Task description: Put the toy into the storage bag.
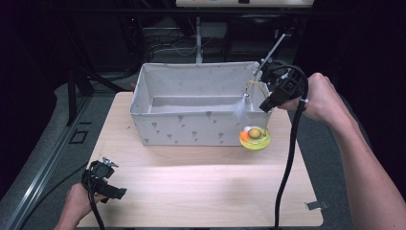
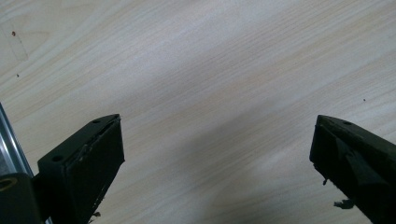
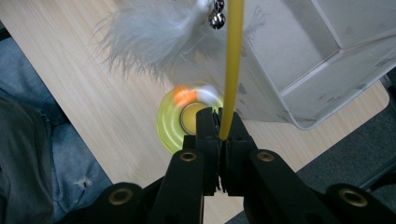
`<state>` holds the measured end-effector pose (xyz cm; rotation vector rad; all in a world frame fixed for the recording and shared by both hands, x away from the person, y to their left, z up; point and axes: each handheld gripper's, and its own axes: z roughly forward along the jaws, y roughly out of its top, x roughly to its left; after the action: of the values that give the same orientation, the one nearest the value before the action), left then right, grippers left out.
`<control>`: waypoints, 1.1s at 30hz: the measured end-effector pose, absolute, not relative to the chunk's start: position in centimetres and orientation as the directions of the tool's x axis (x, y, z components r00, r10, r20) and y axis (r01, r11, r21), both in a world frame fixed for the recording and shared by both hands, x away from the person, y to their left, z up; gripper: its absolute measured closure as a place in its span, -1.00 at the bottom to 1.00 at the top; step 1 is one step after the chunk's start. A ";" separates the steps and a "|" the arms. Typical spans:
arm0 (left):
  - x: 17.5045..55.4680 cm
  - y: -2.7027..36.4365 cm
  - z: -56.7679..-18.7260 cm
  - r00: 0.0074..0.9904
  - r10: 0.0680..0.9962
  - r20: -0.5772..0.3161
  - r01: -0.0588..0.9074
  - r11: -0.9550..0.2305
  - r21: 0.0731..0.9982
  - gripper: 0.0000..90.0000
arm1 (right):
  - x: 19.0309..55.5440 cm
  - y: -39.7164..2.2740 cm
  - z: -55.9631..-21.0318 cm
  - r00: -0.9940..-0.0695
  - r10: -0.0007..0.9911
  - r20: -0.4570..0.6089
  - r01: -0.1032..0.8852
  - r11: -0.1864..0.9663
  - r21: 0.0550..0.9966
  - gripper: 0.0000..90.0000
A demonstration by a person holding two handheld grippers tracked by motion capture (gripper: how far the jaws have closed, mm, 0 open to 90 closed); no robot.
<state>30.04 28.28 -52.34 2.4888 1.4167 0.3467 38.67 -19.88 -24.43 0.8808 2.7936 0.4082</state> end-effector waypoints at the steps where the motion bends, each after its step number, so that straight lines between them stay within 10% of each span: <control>1: 30.0 28.3 -52.4 0.497 0.864 0.079 0.803 -0.492 0.335 -0.93 | 38.7 -19.8 -24.3 -0.807 0.583 -0.091 0.533 0.786 0.314 0.94; 33: 29.9 28.4 -52.4 0.494 0.865 0.083 0.806 -0.492 0.328 -0.93 | 41.4 -18.1 -19.0 -0.757 0.634 -0.161 0.544 0.747 0.383 0.95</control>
<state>29.92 28.41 -52.42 2.4948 1.4247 0.3473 41.40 -18.14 -18.99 0.9199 2.6666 0.4569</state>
